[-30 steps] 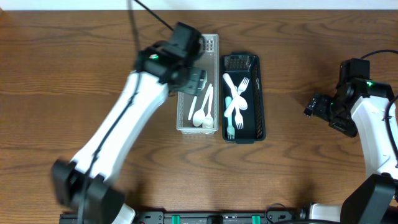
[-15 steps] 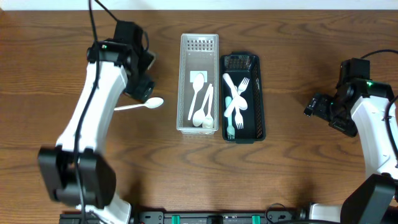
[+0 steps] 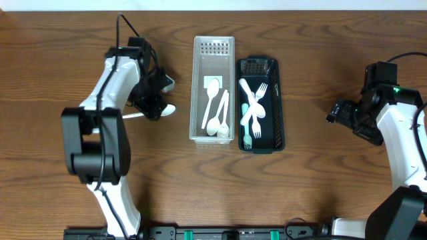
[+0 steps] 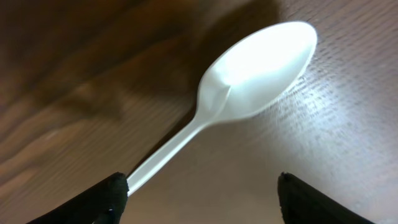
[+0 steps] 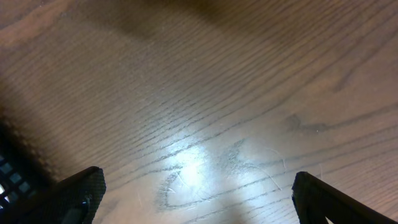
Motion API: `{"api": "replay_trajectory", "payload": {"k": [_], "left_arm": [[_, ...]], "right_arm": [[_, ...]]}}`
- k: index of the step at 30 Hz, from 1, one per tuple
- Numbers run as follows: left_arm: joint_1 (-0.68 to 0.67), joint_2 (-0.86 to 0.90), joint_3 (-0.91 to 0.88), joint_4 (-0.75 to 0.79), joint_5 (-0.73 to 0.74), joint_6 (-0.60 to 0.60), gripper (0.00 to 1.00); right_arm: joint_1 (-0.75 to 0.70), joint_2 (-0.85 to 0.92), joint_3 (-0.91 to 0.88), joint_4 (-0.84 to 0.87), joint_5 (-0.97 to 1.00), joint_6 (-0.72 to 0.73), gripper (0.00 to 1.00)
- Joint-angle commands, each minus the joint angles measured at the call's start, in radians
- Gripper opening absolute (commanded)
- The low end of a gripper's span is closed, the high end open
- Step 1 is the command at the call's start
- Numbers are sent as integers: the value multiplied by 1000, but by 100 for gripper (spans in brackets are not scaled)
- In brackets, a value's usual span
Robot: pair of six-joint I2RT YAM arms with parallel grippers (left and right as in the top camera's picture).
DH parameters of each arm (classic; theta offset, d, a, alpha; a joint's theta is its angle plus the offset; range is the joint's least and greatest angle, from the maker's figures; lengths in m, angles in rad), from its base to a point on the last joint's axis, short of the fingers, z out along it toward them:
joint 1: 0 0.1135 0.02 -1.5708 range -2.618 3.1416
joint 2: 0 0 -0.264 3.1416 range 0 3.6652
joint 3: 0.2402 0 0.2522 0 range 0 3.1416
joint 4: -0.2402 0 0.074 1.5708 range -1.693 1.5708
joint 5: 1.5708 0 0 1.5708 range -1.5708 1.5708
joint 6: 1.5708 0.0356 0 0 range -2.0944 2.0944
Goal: Pack container
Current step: 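Return the left gripper to the last white spoon and grasp it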
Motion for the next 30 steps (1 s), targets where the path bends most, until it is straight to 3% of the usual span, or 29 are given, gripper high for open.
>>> {"api": "replay_trajectory", "payload": {"k": [1,10,17,21,24,27,30], "left_arm": [[6,47,2,8,27,45,75],[6,95,1,38,27,46,68],[6,96,-39,80,26,64,45],[6,96,-89,122,23,64,40],[6,96,-111,135,23,64,27],[4,90,-109,132,-10,46,7],[-6,64,-98,127,-108,-28,6]], "right_arm": [[-6,3,-2,6,-4,10,99],[-6,3,-2,14,-4,11,99],[-6,3,-2,16,-4,11,99],[-6,3,-2,17,-4,11,99],[-6,3,-2,16,-4,11,99],[-6,3,-2,16,-4,11,99],[-6,3,-2,13,-5,11,99]]}}
